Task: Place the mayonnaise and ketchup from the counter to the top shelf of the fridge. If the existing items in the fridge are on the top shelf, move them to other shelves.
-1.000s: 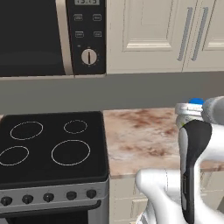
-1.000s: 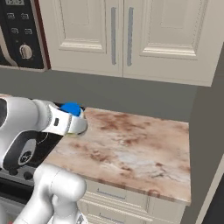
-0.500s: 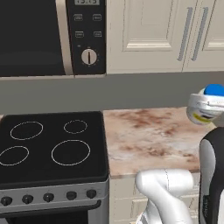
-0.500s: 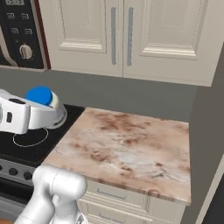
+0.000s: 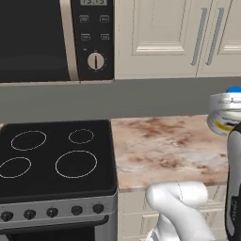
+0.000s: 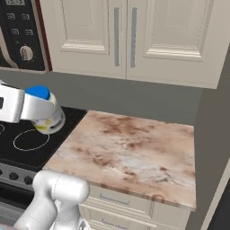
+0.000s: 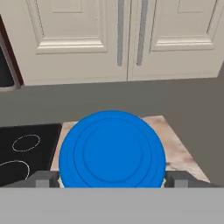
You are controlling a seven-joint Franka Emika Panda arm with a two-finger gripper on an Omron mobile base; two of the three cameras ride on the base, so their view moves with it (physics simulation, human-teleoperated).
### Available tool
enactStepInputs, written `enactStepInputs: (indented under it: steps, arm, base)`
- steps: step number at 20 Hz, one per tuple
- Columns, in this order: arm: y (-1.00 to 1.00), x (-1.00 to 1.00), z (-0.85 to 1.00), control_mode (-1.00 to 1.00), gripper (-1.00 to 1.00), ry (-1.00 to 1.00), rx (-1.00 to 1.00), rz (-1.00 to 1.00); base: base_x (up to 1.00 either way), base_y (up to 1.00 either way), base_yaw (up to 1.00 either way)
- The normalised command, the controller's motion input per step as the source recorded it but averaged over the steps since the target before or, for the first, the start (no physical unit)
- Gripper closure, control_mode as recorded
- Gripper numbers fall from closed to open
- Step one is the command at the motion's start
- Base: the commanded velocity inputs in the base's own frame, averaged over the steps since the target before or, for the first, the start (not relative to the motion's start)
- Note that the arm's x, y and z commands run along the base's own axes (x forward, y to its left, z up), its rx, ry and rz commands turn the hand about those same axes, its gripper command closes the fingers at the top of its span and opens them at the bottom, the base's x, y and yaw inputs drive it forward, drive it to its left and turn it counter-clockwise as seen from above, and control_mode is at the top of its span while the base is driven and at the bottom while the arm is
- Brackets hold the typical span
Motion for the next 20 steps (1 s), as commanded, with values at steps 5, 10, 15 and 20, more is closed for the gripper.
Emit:
enactStepInputs:
  steps: [5, 10, 15, 20]
  arm:
    - [0.0, -0.1, 0.0, 1.0, 1.0, 0.01, 0.0, 0.0]
    - [0.0, 0.0, 0.0, 1.0, 1.0, 0.0, 0.0, 0.0]
    - [0.0, 0.0, 0.0, 1.0, 1.0, 0.0, 0.0, 0.0]
    - [0.0, 0.0, 0.0, 1.0, 1.0, 0.0, 0.0, 0.0]
  base:
    - [-0.74, -0.08, 0.06]
    - [-1.0, -0.28, 0.08]
    - [-1.0, -0.71, 0.02]
    - [-1.0, -1.0, -0.09]
